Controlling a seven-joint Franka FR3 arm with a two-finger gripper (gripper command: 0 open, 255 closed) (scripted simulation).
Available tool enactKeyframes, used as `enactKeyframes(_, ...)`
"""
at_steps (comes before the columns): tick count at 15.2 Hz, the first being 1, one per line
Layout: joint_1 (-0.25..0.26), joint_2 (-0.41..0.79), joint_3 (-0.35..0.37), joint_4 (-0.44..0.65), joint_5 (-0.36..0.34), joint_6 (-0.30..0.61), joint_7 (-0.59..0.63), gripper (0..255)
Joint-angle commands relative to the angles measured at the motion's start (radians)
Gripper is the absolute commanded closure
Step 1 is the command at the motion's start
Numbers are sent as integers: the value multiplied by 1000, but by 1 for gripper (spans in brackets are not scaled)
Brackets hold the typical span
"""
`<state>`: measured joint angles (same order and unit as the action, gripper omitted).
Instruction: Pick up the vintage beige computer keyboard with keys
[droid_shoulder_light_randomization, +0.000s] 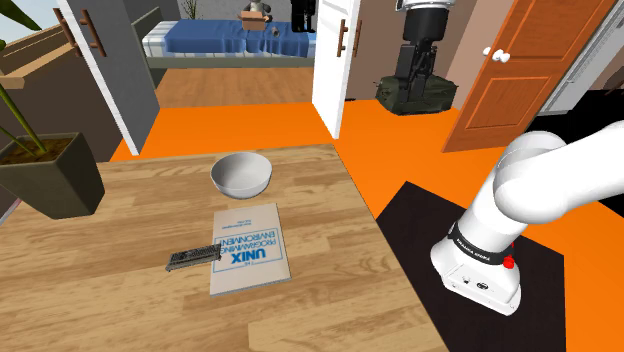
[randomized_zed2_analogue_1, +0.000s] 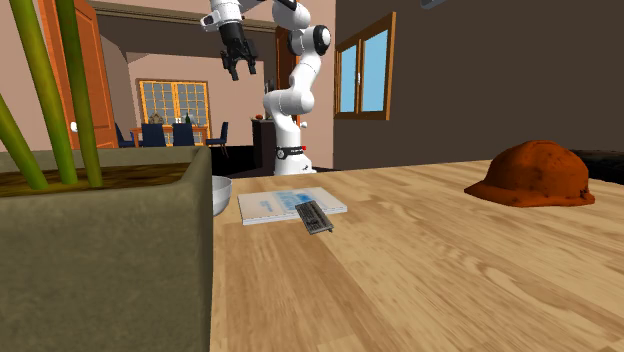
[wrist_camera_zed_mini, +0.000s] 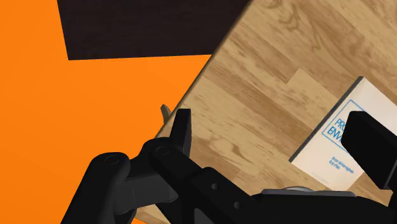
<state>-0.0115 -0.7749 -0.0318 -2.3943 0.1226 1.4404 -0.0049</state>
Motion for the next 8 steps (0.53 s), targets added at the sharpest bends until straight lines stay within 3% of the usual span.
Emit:
enactKeyframes(1,0,0,0,0,0,0,0,0)
enactKeyframes(8,73,199,69,9,45,195,-42,0)
